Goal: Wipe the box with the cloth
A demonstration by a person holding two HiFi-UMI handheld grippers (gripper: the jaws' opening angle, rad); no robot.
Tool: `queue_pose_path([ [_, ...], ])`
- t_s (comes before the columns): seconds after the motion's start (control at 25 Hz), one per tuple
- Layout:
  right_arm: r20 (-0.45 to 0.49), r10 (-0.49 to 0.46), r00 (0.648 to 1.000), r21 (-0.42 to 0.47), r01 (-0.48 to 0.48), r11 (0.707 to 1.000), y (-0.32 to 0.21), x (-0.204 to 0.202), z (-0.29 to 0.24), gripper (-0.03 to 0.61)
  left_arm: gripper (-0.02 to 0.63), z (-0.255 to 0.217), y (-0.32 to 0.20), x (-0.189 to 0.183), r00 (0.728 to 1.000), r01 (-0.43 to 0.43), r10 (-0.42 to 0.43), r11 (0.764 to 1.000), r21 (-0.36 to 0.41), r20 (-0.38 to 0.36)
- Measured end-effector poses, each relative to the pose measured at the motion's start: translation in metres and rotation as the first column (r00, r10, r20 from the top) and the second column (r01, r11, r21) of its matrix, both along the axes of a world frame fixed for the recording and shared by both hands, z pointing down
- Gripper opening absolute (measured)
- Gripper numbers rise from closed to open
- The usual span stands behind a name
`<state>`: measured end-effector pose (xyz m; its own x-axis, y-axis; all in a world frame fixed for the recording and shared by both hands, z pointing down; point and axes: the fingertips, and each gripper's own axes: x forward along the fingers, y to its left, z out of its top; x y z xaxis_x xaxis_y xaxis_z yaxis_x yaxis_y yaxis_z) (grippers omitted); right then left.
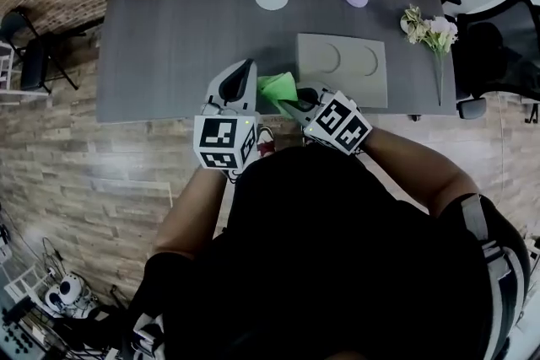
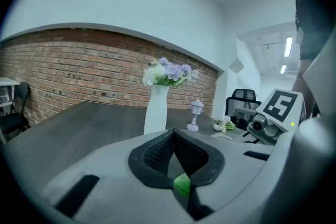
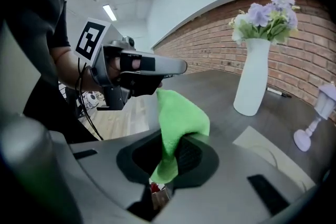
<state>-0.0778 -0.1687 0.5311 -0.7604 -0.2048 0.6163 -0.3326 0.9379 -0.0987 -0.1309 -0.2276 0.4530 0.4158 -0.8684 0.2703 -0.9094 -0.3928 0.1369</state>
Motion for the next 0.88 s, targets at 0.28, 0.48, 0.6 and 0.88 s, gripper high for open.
queue_pose_path([
  [0.28, -0.046, -0.077, 0.996, 0.004, 0.078, 0.997, -0.01, 0.007, 0.016, 0.041, 0.008, 0.003, 0.004, -0.004, 0.997, 0.068, -0.068, 0.998, -0.007, 0.024],
  [0.48, -0.072, -0.096, 0.993, 0.025, 0.098, 0.995, -0.028, 0.011, 0.02, 0.041, 0.008, 0.002, 0.013, -0.003, 0.993, 0.103, -0.102, 0.995, -0.002, 0.055],
  [0.6, -0.094, -0.111, 0.989, 0.049, 0.116, 0.992, -0.042, 0.01, 0.022, 0.041, 0.008, -0.001, 0.017, -0.006, 0.988, 0.127, -0.128, 0.992, 0.016, 0.091],
  [0.88, -0.109, -0.087, 0.99, 0.091, 0.097, 0.991, -0.091, 0.008, 0.025, 0.041, 0.008, -0.001, 0.021, -0.019, 0.975, 0.205, -0.205, 0.979, 0.01, 0.088],
])
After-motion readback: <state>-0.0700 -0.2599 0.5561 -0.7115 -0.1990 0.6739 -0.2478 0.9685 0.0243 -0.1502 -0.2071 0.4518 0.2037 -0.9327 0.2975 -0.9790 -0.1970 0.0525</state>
